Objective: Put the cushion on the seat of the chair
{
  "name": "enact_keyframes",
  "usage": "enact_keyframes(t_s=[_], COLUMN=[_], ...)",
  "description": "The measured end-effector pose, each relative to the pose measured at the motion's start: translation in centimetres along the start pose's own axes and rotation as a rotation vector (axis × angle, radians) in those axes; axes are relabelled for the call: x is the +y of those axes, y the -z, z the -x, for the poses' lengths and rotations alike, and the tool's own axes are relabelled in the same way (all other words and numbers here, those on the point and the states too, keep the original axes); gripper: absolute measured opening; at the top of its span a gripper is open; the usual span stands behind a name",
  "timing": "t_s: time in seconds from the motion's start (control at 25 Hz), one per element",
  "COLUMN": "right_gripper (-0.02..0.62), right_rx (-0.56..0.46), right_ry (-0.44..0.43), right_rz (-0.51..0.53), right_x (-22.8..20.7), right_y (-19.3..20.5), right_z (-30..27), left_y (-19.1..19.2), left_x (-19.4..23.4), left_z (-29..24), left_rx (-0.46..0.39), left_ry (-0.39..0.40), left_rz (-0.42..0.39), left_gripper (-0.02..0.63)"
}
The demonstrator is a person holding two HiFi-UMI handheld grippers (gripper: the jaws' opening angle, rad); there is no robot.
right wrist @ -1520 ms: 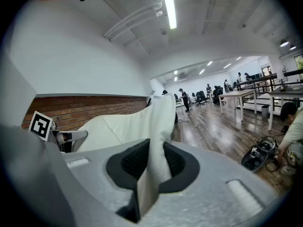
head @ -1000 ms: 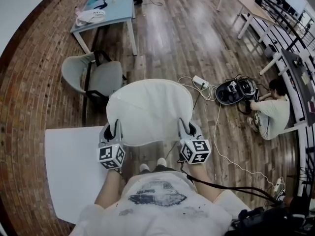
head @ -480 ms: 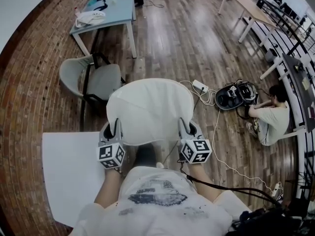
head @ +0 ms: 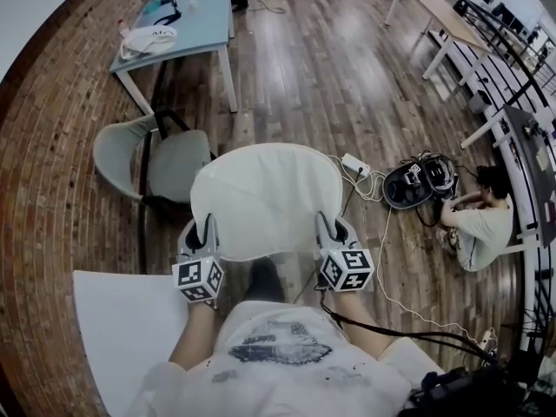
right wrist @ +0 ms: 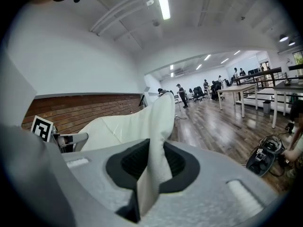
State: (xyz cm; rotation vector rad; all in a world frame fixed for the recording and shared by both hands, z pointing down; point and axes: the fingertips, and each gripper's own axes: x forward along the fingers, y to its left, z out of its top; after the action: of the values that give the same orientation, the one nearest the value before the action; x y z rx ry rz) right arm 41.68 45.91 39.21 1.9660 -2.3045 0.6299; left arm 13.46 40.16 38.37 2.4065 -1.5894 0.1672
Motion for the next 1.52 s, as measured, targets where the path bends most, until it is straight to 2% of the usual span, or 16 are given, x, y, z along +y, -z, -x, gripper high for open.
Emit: enact_keyframes(t_s=[0.4, 0.8, 1.24, 1.52], right_gripper=[0.046, 0.046, 0.046, 0.046], right_rx=[0.029, 0.053, 0.12, 0.217], right_ry=[-0.05, -0.164, -0.348, -0.549], right_rz=[0.024, 0.054, 0.104, 0.154], right_x=[1.0, 4.8, 7.9, 11.6], right_y=[-6.9, -10.6, -11.9, -13.3], right_z=[-18.8, -31.8, -44.5, -54.6], left_y=[-5.5, -9.2, -9.6, -10.4], left_x=[9.6, 18.1, 24.7, 29.0], left_z=[-14.2, -20.2, -24.0, -26.0], left_rx=[-0.013, -0.038, -0.057, -0.049], left_ry=[-0.056, -0.173, -0.364, -0.581], left_rz=[0.031, 0.047, 0.091, 0.143], left_gripper=[0.072, 0.071, 0.071, 0.071])
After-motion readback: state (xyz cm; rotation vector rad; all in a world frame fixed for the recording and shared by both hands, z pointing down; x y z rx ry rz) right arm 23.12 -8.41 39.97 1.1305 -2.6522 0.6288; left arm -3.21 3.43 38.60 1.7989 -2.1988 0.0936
